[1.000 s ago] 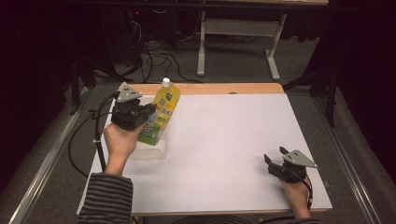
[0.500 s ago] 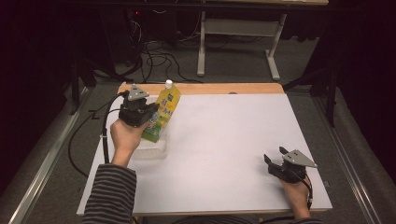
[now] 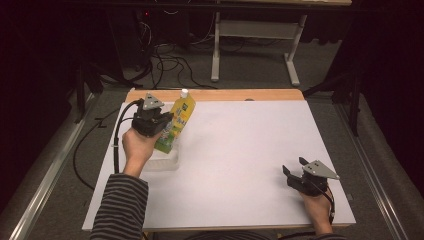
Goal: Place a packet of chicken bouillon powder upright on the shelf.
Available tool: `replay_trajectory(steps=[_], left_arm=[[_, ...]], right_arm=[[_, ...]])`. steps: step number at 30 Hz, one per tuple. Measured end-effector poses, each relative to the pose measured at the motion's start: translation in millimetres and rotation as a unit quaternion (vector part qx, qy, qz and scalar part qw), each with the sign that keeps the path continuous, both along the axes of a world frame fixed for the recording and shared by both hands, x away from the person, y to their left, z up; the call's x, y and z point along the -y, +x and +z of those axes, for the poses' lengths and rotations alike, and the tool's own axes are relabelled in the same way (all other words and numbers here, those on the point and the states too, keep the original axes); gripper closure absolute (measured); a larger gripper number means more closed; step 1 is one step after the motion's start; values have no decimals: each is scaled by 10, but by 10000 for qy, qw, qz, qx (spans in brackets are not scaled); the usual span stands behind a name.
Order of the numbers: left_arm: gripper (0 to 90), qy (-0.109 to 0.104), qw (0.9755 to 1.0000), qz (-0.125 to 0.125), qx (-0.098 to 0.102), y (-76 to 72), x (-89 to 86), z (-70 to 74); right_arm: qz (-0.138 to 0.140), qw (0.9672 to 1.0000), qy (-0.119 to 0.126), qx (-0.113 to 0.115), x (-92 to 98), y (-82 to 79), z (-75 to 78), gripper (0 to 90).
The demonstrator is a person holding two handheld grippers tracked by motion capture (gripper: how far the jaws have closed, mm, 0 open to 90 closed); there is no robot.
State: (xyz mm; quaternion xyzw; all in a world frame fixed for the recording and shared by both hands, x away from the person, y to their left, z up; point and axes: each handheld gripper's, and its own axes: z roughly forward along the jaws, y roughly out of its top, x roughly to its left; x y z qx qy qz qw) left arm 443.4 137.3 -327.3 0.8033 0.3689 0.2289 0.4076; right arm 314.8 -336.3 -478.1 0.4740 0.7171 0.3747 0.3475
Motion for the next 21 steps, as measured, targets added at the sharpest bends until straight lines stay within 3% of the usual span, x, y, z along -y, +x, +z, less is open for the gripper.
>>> replay_trajectory(steps=[12, 21], left_arm=[[889, 195, 9996, -16, -213, -9, -76, -14], [882, 398, 9967, 141, -696, 10, -171, -9]], right_arm=[[-1, 10000, -22, -18, -5, 1, 0, 320], [-5, 10000, -35, 16, -8, -5, 0, 319]])
